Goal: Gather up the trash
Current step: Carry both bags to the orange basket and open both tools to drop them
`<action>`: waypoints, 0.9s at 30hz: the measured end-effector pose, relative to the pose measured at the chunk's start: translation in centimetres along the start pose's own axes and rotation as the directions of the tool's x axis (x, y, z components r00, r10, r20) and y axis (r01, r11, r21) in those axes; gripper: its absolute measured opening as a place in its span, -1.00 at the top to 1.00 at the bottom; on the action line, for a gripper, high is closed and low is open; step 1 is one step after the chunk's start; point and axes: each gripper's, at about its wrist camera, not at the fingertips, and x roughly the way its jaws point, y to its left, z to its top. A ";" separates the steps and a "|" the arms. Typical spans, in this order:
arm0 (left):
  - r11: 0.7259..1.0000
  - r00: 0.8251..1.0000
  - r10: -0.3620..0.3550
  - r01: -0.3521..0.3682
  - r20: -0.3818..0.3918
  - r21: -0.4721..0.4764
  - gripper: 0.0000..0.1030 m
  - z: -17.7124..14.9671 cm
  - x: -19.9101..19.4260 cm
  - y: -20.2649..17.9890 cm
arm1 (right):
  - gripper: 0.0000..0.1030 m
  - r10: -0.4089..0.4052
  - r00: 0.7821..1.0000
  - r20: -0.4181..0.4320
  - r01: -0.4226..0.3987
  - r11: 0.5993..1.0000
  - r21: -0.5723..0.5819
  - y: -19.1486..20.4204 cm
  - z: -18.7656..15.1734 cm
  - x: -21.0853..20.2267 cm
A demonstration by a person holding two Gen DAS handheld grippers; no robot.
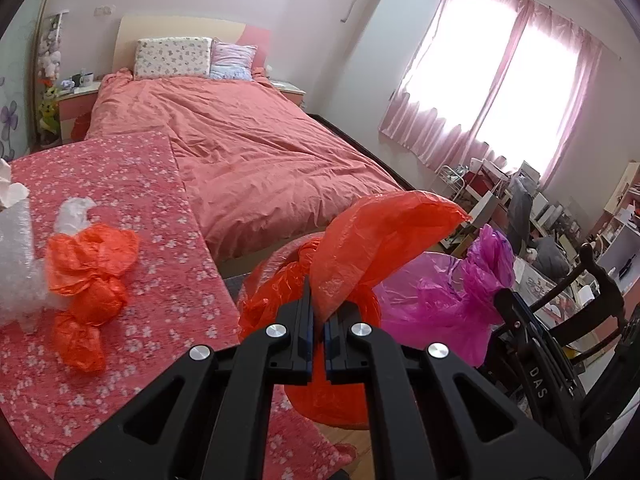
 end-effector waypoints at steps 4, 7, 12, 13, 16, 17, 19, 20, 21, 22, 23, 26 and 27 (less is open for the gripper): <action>1.000 1.000 -0.015 0.015 -0.011 0.002 0.93 0.1 1.1 -0.8 | 0.67 -0.011 1.000 -0.007 0.011 1.000 0.010 -0.5 0.0 0.8; 1.000 0.999 -0.023 0.023 -0.029 0.004 0.93 0.0 2.1 -1.1 | 0.62 -0.015 1.000 -0.016 0.015 1.000 0.017 -0.2 -0.1 1.2; 1.000 0.998 -0.012 0.012 -0.066 0.001 0.92 -0.4 3.4 -1.2 | 0.50 -0.003 0.999 -0.046 0.004 0.999 0.037 -0.7 -0.2 2.6; 1.000 0.997 -0.007 0.007 -0.081 -0.002 0.91 -0.6 3.7 -1.1 | 0.50 0.001 0.998 -0.055 0.002 0.999 0.042 -0.7 -0.4 2.9; 1.000 0.995 -0.005 0.003 -0.103 -0.015 0.75 -0.9 3.9 -0.8 | 0.36 0.002 0.998 -0.068 0.001 0.999 0.045 -1.1 -0.7 3.2; 1.000 0.994 -0.008 0.005 -0.108 -0.021 0.60 -1.0 3.9 -0.7 | 0.33 0.002 0.998 -0.068 0.001 0.999 0.044 -1.2 -0.8 3.2; 1.000 0.994 -0.001 -0.001 -0.105 -0.022 0.31 -1.2 3.7 -0.6 | 0.24 -0.002 0.998 -0.066 0.005 0.999 0.037 -1.2 -1.0 3.1; 1.000 0.995 0.005 -0.007 -0.104 -0.020 0.22 -1.2 3.7 -0.6 | 0.22 -0.005 0.998 -0.065 0.008 0.999 0.033 -1.1 -1.0 3.1; 1.000 0.995 0.009 -0.011 -0.103 -0.019 0.21 -1.2 3.8 -0.6 | 0.19 -0.009 0.998 -0.065 0.011 0.999 0.030 -1.1 -1.1 3.0; 1.000 0.995 0.012 -0.014 -0.102 -0.019 0.21 -1.2 3.7 -0.5 | 0.17 -0.011 0.998 -0.064 0.013 1.000 0.025 -0.9 -1.1 2.9; 1.000 0.995 0.016 -0.017 -0.098 -0.017 0.21 -1.2 3.4 -0.4 | 0.14 -0.012 0.998 -0.062 0.013 1.000 0.020 -1.0 -1.2 2.8; 0.999 0.997 0.044 -0.044 -0.071 -0.002 0.16 -1.2 2.5 0.3 | 0.07 -0.016 0.998 -0.054 0.015 1.000 -0.011 -0.5 -1.2 2.4; 0.999 0.996 0.054 -0.054 -0.064 0.001 0.14 -1.2 2.3 0.6 | 0.05 -0.015 0.999 -0.052 0.013 1.000 -0.023 -0.3 -1.2 2.3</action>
